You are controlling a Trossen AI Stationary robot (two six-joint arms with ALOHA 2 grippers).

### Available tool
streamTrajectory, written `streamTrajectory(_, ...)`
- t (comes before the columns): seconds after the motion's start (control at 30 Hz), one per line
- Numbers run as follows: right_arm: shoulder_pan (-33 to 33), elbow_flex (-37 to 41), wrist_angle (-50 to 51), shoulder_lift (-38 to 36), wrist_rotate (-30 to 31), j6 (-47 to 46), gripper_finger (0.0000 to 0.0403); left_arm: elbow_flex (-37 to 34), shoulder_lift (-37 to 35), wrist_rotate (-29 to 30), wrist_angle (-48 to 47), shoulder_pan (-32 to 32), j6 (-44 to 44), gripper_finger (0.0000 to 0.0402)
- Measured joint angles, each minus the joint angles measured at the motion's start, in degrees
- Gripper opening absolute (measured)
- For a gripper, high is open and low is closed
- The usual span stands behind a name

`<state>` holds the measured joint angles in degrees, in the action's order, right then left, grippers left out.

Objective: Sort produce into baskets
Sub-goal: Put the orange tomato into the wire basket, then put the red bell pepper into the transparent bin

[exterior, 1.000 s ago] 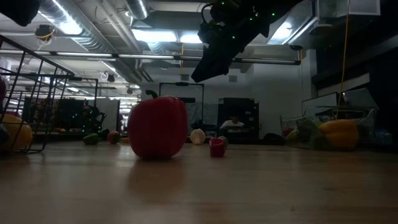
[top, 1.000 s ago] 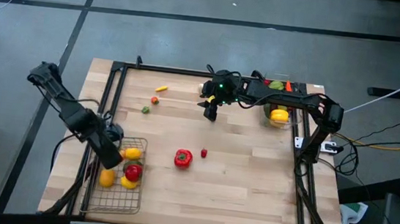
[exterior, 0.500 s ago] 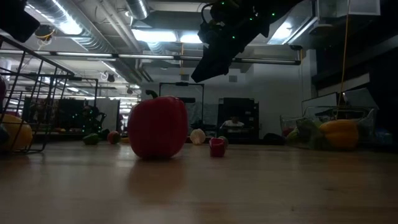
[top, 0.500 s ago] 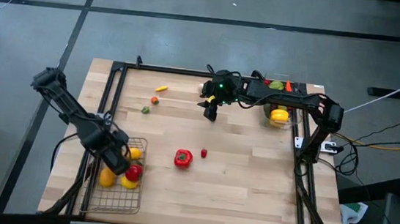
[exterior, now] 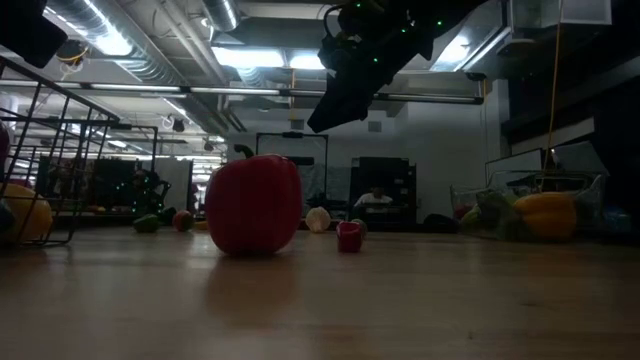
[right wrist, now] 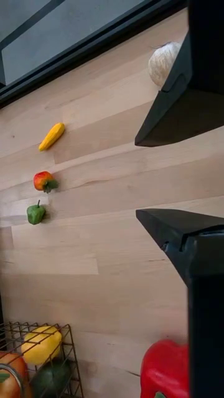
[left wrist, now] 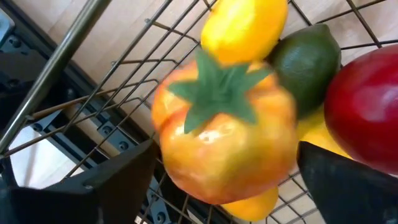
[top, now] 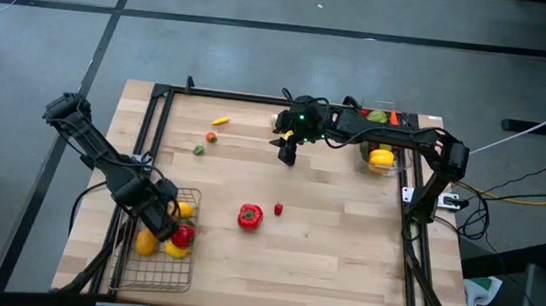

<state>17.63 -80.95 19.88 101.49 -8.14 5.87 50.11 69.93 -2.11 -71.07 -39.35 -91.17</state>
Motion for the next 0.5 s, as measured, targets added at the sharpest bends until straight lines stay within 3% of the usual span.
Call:
streamTrajectory(0.1, 0.0, 0.0, 0.0, 0.0, 0.0, 0.0, 0.0172, -0.01, 0.0, 0.02, 0.04, 0.0, 0.27, 0.0394)
streamTrajectory(0.5, 0.0, 0.0, 0.02, 0.0, 0.0, 0.0, 0.0172, -0.01, -0.02, 0.42, 0.54, 0.0, 1.4, 0.0399)
